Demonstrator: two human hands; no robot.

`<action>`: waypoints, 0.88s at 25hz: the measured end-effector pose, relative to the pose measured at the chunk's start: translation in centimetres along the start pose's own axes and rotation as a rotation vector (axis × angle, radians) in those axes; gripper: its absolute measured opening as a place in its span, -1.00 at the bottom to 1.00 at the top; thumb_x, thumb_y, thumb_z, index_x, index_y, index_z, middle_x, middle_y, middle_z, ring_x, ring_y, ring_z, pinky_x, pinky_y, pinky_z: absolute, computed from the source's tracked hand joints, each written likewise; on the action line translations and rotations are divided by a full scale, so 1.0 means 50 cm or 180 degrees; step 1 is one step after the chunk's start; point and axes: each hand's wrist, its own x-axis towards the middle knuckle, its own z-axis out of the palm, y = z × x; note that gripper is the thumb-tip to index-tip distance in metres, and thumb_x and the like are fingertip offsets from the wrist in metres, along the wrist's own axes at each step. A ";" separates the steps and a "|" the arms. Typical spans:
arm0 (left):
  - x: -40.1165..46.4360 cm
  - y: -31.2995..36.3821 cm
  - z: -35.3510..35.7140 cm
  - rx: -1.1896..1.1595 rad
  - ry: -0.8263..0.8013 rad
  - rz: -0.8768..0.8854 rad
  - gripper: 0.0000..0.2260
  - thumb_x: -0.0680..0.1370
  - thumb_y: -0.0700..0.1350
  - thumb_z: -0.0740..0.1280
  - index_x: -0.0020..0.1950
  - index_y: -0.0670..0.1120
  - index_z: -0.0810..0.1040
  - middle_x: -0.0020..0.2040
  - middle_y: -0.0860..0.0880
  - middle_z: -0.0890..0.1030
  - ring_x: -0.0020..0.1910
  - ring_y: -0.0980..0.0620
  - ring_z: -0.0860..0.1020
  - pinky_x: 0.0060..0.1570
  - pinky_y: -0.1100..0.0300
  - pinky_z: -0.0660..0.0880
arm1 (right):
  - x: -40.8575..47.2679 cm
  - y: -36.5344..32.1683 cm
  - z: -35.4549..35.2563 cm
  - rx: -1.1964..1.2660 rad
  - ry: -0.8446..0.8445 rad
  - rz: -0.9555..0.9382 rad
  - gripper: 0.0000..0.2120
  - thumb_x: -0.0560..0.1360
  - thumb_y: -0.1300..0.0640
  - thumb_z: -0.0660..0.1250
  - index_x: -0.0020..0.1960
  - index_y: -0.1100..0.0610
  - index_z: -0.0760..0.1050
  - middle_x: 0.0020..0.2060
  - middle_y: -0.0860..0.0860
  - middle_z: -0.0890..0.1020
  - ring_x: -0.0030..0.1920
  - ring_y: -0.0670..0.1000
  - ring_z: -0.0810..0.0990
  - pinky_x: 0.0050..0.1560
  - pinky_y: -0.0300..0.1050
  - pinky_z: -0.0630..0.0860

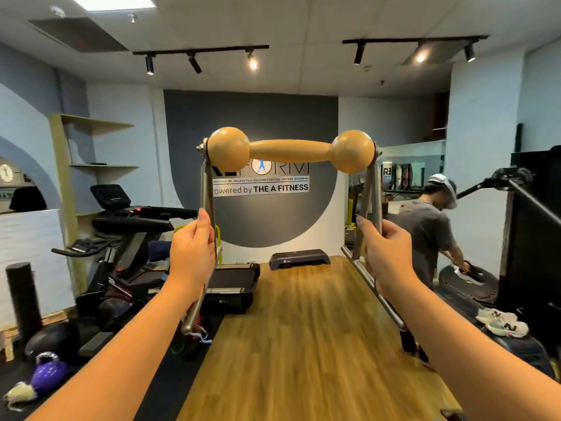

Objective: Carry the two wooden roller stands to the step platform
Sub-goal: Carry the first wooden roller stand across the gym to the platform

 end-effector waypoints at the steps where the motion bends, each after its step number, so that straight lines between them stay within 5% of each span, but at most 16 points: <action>1: 0.035 -0.032 0.026 -0.0039 0.0028 0.0004 -0.51 0.71 0.18 0.14 -0.27 -0.15 0.39 -0.52 0.05 0.28 -0.61 0.13 0.23 -0.61 0.31 0.19 | 0.052 0.030 0.008 0.0051 -0.0050 0.0000 -0.63 0.58 0.00 0.45 -0.24 0.23 0.47 -0.43 0.10 0.32 -0.45 0.04 0.26 -0.39 -0.06 0.24; 4: 0.147 -0.120 0.100 0.0053 0.0131 -0.0040 -0.50 0.69 0.21 0.15 -0.37 -0.02 0.34 -0.50 0.05 0.27 -0.59 0.12 0.22 -0.59 0.27 0.19 | 0.202 0.114 0.038 0.0057 -0.0160 0.0094 -0.64 0.58 -0.03 0.44 -0.09 0.30 0.54 -0.41 0.09 0.36 -0.44 0.01 0.30 -0.42 -0.09 0.28; 8: 0.277 -0.223 0.182 0.0071 0.0233 -0.0175 -0.50 0.68 0.25 0.16 -0.40 0.04 0.35 -0.48 0.05 0.27 -0.57 0.09 0.23 -0.57 0.24 0.20 | 0.368 0.201 0.078 0.0008 -0.0224 0.0107 -0.70 0.58 -0.02 0.44 -0.22 0.15 0.53 -0.43 0.07 0.38 -0.45 0.03 0.32 -0.41 -0.09 0.30; 17: 0.635 -0.570 0.330 -0.0037 0.0152 -0.0122 -0.53 0.71 0.18 0.14 -0.27 -0.10 0.35 -0.49 0.01 0.29 -0.59 0.11 0.25 -0.60 0.29 0.25 | 0.737 0.519 0.240 -0.0097 -0.0153 0.0028 -0.68 0.60 0.04 0.42 -0.28 0.12 0.49 -0.57 -0.15 0.38 -0.55 -0.16 0.36 -0.51 -0.26 0.36; 22: 0.897 -0.743 0.400 0.0057 0.0130 -0.0207 -0.53 0.71 0.19 0.13 -0.27 -0.09 0.37 -0.51 0.02 0.30 -0.58 0.10 0.25 -0.56 0.23 0.17 | 0.960 0.679 0.368 -0.0196 -0.0060 0.0031 -0.65 0.58 -0.05 0.42 -0.25 0.17 0.53 -0.46 0.05 0.42 -0.37 0.09 0.40 -0.27 0.04 0.38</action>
